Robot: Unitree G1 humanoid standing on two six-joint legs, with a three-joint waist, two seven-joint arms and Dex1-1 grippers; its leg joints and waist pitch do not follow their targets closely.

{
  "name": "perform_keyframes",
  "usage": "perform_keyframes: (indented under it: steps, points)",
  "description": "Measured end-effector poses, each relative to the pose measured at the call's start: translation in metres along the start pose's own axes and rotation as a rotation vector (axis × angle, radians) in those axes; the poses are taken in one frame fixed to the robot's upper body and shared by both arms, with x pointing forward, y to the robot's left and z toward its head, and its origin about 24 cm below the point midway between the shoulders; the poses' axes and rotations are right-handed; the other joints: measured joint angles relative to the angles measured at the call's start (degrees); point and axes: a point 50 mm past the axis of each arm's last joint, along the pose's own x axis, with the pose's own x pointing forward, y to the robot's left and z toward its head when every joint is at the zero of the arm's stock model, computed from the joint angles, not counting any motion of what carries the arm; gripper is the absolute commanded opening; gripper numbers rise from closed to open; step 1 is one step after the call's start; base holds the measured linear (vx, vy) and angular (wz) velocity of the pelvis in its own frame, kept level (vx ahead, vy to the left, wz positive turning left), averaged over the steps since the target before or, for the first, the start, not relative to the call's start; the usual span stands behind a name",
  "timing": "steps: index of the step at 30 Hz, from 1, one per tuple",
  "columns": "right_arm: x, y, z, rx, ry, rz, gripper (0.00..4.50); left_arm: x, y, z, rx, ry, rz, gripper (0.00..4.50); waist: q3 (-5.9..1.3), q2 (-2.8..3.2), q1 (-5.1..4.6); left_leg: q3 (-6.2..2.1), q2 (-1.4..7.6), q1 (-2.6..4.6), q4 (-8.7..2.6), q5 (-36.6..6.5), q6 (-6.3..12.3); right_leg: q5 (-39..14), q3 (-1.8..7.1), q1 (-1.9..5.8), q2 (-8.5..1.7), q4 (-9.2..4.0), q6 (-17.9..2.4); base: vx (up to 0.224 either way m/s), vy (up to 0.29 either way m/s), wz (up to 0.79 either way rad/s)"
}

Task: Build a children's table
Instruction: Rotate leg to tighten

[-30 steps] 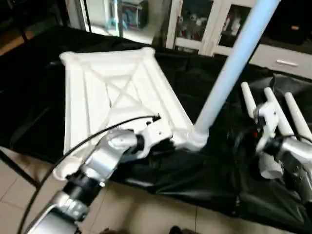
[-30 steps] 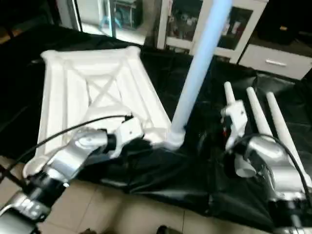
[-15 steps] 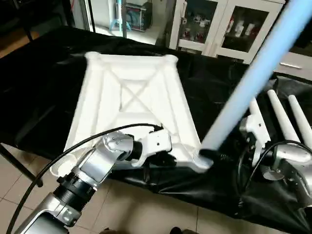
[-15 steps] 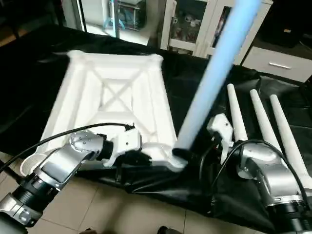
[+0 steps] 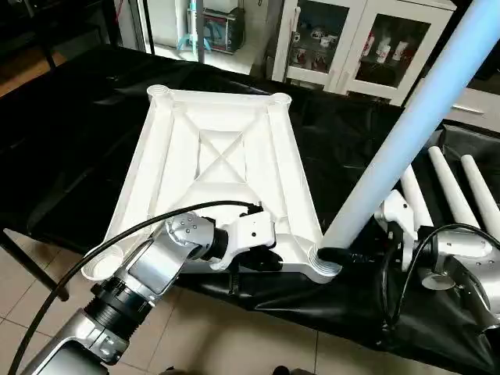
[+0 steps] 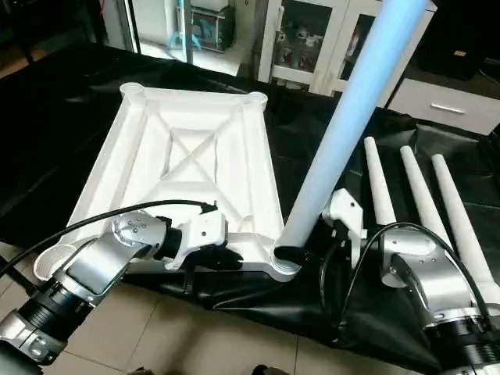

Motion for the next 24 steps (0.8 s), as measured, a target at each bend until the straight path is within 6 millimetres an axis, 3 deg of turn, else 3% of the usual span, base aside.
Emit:
perform_keyframes:
  steps: [9, 20, 24]
  points:
    - [0.002, -0.001, -0.002, -0.014, 0.025, 0.033, 2.21, -0.001, 0.0, 0.0, 0.002, 0.003, 0.0, 0.0, -0.03, 0.0, -0.02, 0.0, 0.01, 0.01, 0.0, 0.0, 0.0, 0.0, 0.0, 0.0, 0.0, 0.03, 0.0, 0.0, 0.0, 0.0]
    - [0.004, -0.001, -0.005, -0.015, 0.026, 0.041, 2.08, -0.001, -0.001, -0.002, -0.001, 0.015, -0.003, 0.0, -0.49, -0.32, -0.01, 0.0, 0.02, 0.04, 0.01, 0.0, 0.0, 0.0, 0.0, 0.01, 0.01, 0.05, 0.0, 0.0, 0.0, 0.0]
    - [0.013, -0.002, -0.01, 0.037, -0.017, -0.015, 2.07, -0.004, 0.001, -0.006, -0.031, 0.027, 0.027, 0.0, -1.03, -0.72, -0.7, -0.02, 0.07, 0.11, 0.02, 0.0, -0.03, 0.0, -0.01, 0.04, 0.08, 0.09, 0.0, 0.0, 0.0, 0.0]
